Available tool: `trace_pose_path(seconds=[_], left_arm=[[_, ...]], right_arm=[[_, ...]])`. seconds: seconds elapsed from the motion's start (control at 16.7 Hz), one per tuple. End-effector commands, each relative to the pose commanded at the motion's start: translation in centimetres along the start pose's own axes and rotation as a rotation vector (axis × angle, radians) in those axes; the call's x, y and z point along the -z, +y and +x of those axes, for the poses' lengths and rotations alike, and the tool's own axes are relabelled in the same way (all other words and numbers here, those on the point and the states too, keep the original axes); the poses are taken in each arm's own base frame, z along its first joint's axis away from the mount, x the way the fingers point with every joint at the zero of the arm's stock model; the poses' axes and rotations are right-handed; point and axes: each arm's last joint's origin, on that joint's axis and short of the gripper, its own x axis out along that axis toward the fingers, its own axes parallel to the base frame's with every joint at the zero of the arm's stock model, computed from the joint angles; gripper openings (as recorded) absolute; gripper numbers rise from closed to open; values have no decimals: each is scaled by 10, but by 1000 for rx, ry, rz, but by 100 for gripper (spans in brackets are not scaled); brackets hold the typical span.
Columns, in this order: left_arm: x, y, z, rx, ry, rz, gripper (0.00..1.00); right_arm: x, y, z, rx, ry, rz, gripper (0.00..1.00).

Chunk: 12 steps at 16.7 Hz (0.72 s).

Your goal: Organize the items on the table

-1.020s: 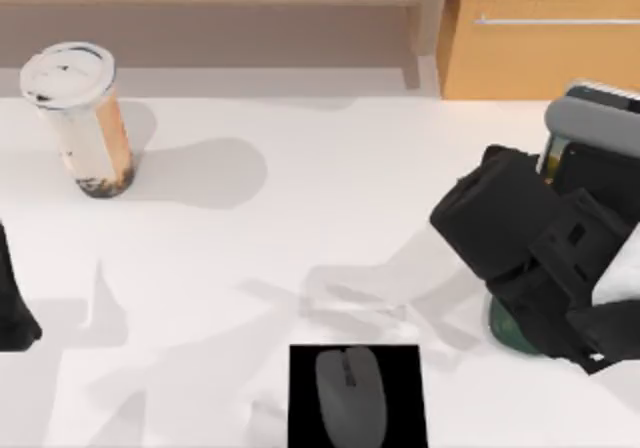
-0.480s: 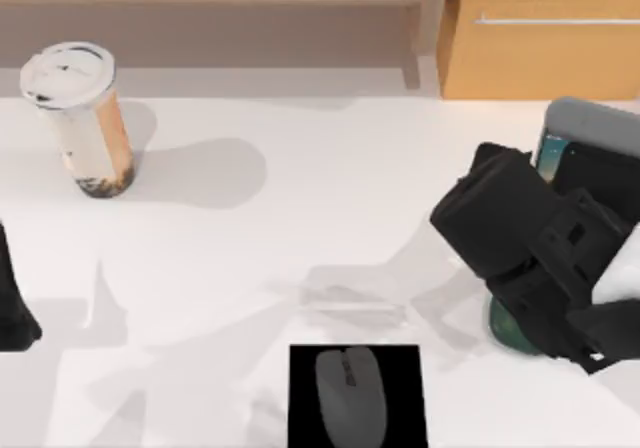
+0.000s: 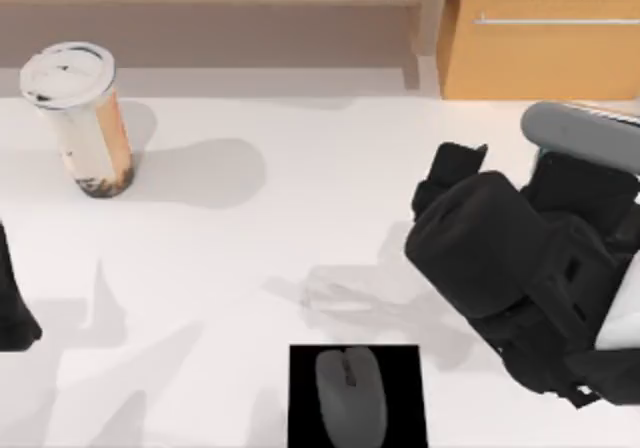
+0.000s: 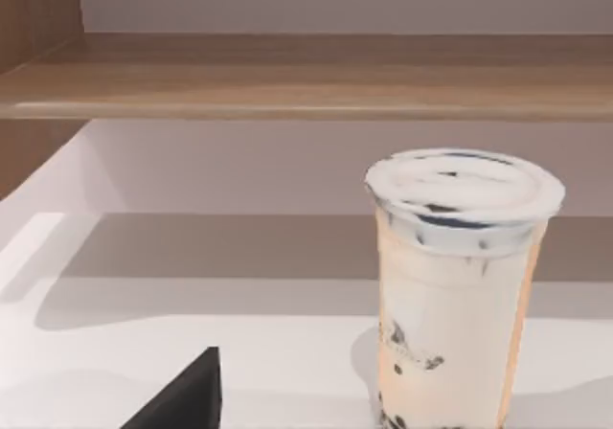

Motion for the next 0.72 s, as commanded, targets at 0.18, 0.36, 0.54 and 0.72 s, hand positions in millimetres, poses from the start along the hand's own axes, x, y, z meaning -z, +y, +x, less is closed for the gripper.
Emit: trace_pose_path(seconds=[0.18,0.36,0.54,0.72], left_arm=[[0,0,0,0,0,0,100],[0,0,0,0,0,0,100],[0,0,0,0,0,0,100],[0,0,0,0,0,0,100]], right_arm=[[4,-2,-7,1,12,-7,100],[11,-15,0,93,31,-66,100],[15,-25,9,158,37,-93,100],[14,-24,7,151,38,-90,100]])
